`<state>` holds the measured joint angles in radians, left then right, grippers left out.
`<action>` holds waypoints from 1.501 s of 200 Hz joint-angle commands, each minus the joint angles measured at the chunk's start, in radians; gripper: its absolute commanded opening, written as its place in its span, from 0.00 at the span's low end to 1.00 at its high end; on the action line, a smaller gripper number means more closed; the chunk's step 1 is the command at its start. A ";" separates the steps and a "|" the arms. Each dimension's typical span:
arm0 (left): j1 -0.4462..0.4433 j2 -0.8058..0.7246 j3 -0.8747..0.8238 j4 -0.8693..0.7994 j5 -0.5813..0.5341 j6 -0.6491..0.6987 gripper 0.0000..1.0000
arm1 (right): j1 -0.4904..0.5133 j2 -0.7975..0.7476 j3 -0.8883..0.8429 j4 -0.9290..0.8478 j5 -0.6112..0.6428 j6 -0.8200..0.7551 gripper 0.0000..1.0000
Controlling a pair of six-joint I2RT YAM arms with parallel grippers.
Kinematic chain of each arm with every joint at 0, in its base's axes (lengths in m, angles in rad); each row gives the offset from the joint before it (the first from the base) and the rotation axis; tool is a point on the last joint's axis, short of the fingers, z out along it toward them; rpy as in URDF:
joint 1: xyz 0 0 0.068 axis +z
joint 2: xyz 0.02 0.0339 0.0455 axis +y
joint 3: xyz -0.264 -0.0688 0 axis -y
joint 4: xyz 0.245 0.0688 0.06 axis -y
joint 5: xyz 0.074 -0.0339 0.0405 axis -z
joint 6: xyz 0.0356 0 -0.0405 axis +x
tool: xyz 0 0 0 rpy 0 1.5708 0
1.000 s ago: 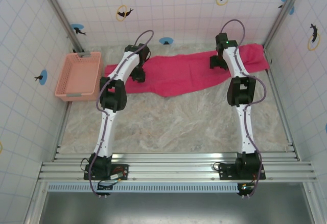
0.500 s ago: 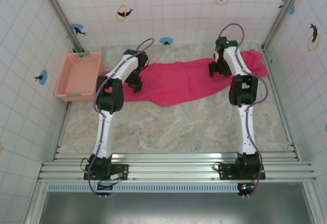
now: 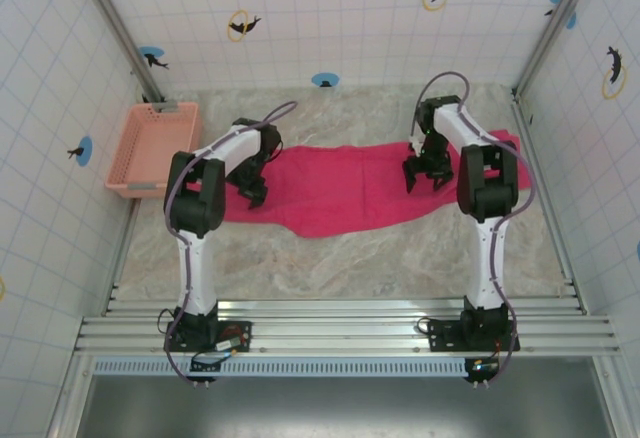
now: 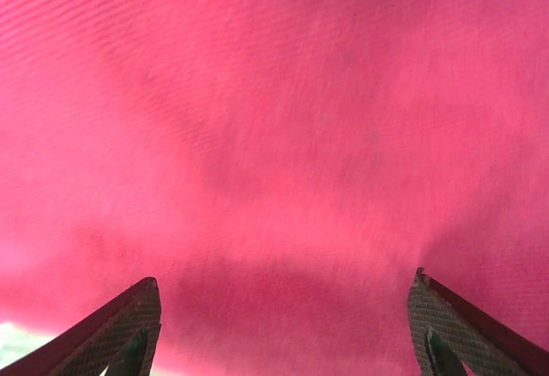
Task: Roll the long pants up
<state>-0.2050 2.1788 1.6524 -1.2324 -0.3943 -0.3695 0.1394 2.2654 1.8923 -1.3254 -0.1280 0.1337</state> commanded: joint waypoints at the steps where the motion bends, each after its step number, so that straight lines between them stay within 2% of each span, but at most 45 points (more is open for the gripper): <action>1: 0.001 0.008 0.000 0.034 -0.047 0.045 0.97 | -0.074 -0.174 0.016 0.001 0.017 -0.003 0.78; 44: 0.000 0.068 0.196 -0.015 -0.075 0.081 0.97 | -0.363 -0.233 0.050 0.031 0.044 -0.045 0.78; 76: 0.003 0.101 0.340 -0.082 -0.067 0.080 0.97 | -0.477 -0.207 0.009 0.126 0.013 -0.080 0.77; 115: -0.005 0.126 0.448 -0.175 -0.044 0.052 0.97 | -0.531 -0.167 -0.046 0.282 -0.020 -0.093 0.77; 161: -0.010 0.087 0.417 -0.211 -0.066 0.018 0.97 | -0.590 -0.074 -0.002 0.346 -0.035 -0.087 0.77; 211: -0.020 0.098 0.399 -0.221 -0.060 -0.019 0.97 | -0.617 0.084 0.202 0.298 -0.021 -0.123 0.77; 245: -0.034 0.131 0.430 -0.245 -0.055 -0.030 0.97 | -0.617 0.198 0.370 0.233 -0.057 -0.133 0.75; 300: -0.044 0.153 0.475 -0.280 -0.050 -0.056 0.97 | -0.617 0.245 0.410 0.227 -0.129 -0.096 0.68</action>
<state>-0.2451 2.3157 2.0846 -1.4605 -0.4431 -0.3943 -0.4808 2.4874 2.2658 -1.0588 -0.2054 0.0254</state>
